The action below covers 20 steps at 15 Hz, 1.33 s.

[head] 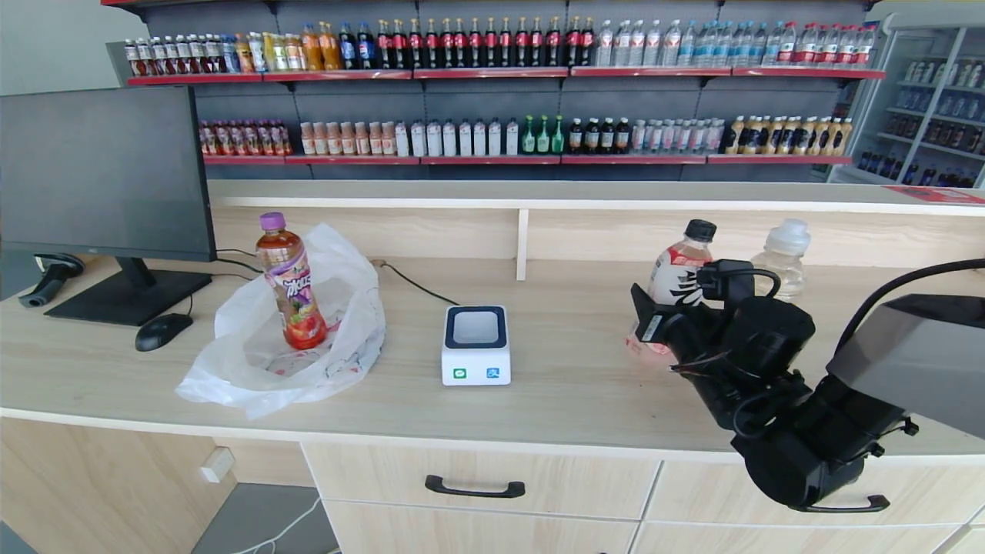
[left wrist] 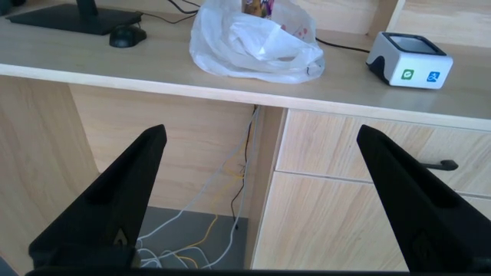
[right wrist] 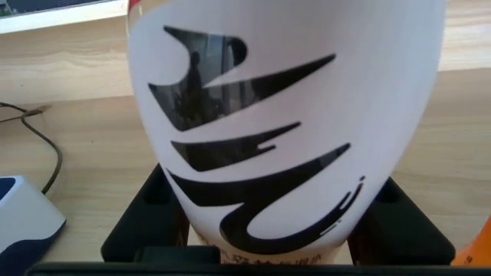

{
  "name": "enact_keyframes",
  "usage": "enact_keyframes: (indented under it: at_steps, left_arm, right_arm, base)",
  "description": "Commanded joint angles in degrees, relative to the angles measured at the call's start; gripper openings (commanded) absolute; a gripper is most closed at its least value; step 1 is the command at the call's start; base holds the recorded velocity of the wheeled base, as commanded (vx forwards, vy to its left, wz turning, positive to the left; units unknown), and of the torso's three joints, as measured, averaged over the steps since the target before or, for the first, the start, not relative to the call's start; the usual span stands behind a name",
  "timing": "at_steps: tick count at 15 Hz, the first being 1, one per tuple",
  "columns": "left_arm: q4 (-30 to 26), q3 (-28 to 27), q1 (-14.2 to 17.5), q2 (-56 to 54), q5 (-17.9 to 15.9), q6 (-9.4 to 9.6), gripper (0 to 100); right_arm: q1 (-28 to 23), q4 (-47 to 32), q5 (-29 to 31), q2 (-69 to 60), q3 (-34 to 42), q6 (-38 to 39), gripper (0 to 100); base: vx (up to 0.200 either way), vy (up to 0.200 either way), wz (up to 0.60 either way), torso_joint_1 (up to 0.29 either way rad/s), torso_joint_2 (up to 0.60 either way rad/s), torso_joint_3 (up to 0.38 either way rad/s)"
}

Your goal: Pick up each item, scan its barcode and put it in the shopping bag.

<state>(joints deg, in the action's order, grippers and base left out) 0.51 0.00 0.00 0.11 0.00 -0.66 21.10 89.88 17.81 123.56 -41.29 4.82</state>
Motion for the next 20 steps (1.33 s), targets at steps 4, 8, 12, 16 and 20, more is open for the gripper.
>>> enact_keyframes:
  at_steps: [4,8,12,16,20]
  left_arm:
    - [-0.3,0.0,0.0,0.0,0.0,0.04,100]
    - [-0.4,0.0,0.0,0.0,0.0,0.13,100]
    - [-0.5,0.0,0.0,0.0,0.0,0.13,100]
    - [-0.5,0.0,0.0,0.0,0.0,0.13,100]
    - [-0.4,0.0,0.0,0.0,0.0,0.13,100]
  right_arm:
    - [2.6,0.1,-0.1,-8.8,4.8,0.0,0]
    - [7.4,0.1,-0.1,-16.9,11.2,0.1,0]
    - [9.6,0.1,-0.1,-20.8,14.9,0.1,0]
    - [13.4,0.1,-0.1,-24.8,15.8,0.2,0]
    - [21.3,0.1,-0.1,-28.6,15.9,1.9,0]
  base:
    - [0.0,0.0,0.0,0.0,0.0,0.0]
    - [0.0,0.0,0.0,0.0,0.0,0.0]
    - [0.0,0.0,0.0,0.0,0.0,0.0]
    - [0.0,0.0,0.0,0.0,0.0,0.0]
    - [0.0,0.0,0.0,0.0,0.0,0.0]
